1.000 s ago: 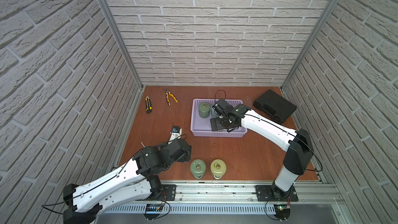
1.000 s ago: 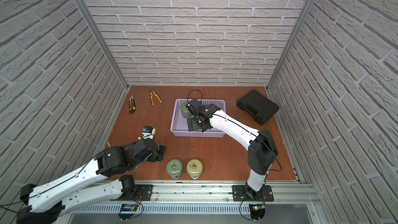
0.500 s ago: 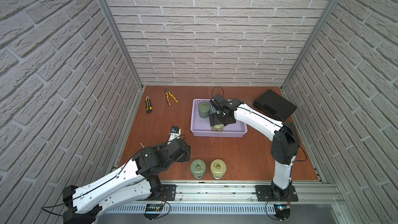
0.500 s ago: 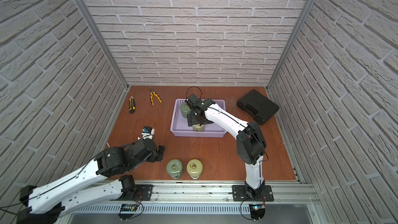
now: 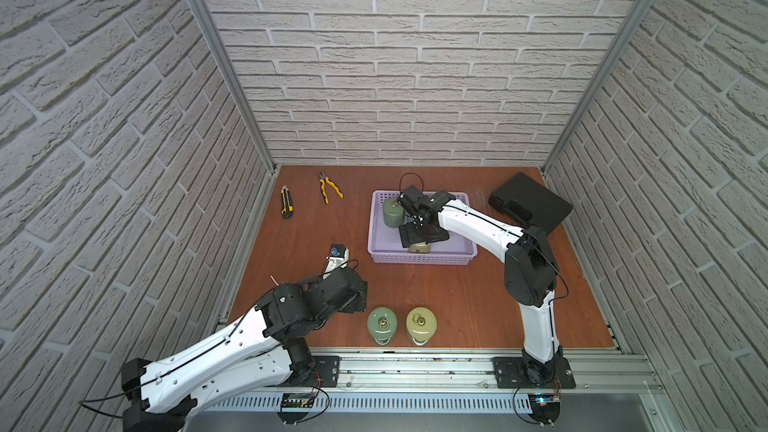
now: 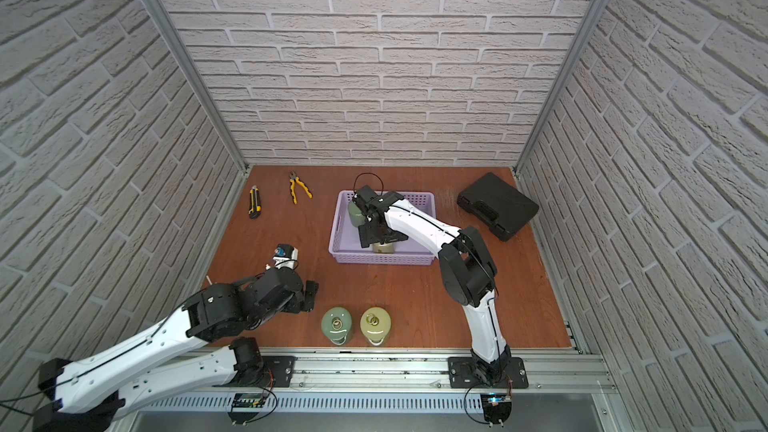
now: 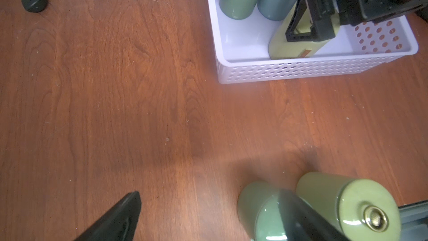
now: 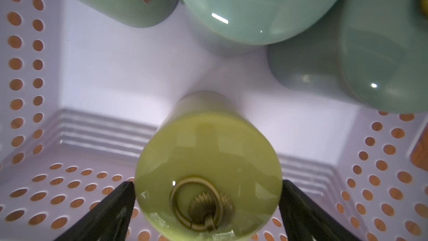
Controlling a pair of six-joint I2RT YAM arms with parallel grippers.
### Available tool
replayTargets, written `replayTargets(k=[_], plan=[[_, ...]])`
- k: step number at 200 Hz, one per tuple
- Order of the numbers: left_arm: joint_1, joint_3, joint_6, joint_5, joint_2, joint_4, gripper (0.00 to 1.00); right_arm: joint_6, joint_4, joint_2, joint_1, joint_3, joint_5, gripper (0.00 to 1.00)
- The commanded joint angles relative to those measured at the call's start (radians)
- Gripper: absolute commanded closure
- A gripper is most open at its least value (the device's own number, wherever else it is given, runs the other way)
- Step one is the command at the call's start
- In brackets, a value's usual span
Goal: Take the tea canister out of the basket
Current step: Pick up the tea canister from the basket.
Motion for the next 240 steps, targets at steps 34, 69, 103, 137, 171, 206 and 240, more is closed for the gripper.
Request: replayTargets(k=[34,69,103,137,171,206,240], plan=[[0.015,-0.017,0.008,-0.005,-0.025,0.004,0.02,-0.021,-0.017,0.044,-0.01,0.067,0.011,0.02],[0.018,-0.018,0.008,-0.004,-0.03,-0.001,0.02,-0.029,-0.03,0.07,-0.018,0.091,0.011,0.06],[0.02,-0.019,0.005,-0.003,-0.032,-0.002,0.02,-0.034,-0.03,0.076,-0.024,0.092,0.001,0.16],[0.02,-0.02,0.002,-0.003,-0.034,-0.002,0.02,-0.037,-0.024,0.073,-0.029,0.09,-0.01,0.26],[0.02,-0.021,-0.001,-0.006,-0.034,0.0,0.02,-0.04,-0.027,0.065,-0.032,0.091,-0.016,0.42],[0.02,-0.027,-0.003,-0.007,-0.035,0.013,0.02,-0.053,-0.035,0.043,-0.032,0.088,-0.003,0.48],[0.02,-0.028,-0.002,-0.008,-0.03,0.024,0.02,-0.067,-0.049,0.004,-0.032,0.091,0.008,0.49]])
